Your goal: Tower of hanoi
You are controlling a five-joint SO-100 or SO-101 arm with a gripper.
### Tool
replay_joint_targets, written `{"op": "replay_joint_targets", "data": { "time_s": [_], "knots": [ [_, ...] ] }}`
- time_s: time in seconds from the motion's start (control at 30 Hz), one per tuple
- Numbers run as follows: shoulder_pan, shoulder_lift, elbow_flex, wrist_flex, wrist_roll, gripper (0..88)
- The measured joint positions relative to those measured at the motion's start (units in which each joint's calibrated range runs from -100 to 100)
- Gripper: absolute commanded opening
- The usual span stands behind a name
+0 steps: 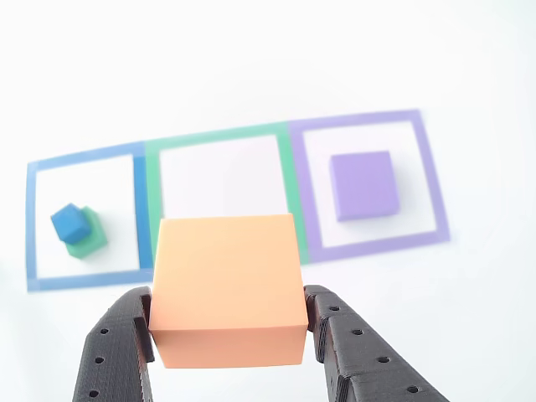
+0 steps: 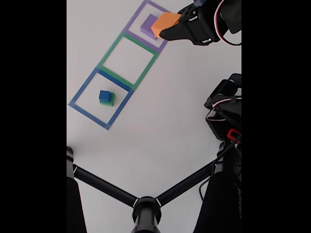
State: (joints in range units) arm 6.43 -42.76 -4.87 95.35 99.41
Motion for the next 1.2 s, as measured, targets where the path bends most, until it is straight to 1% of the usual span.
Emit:
{"op": "replay_joint_targets", "data": {
  "time_s": [0.23,0.37,0.53,0.67,0.9,1.2],
  "knots": [
    [-2.29,0.00,2.96,-0.88,0.00,11.1],
    [-4.26,0.00,8.18,-5.38,0.00,11.1],
    [-5.98,0.00,18.02,-14.53,0.00,11.1],
    [-6.39,0.00,29.24,-25.92,0.00,11.1],
    [-6.55,0.08,51.00,-51.12,0.00,11.0],
    [-6.47,3.38,72.15,-78.41,0.00,11.0]
  ]
}}
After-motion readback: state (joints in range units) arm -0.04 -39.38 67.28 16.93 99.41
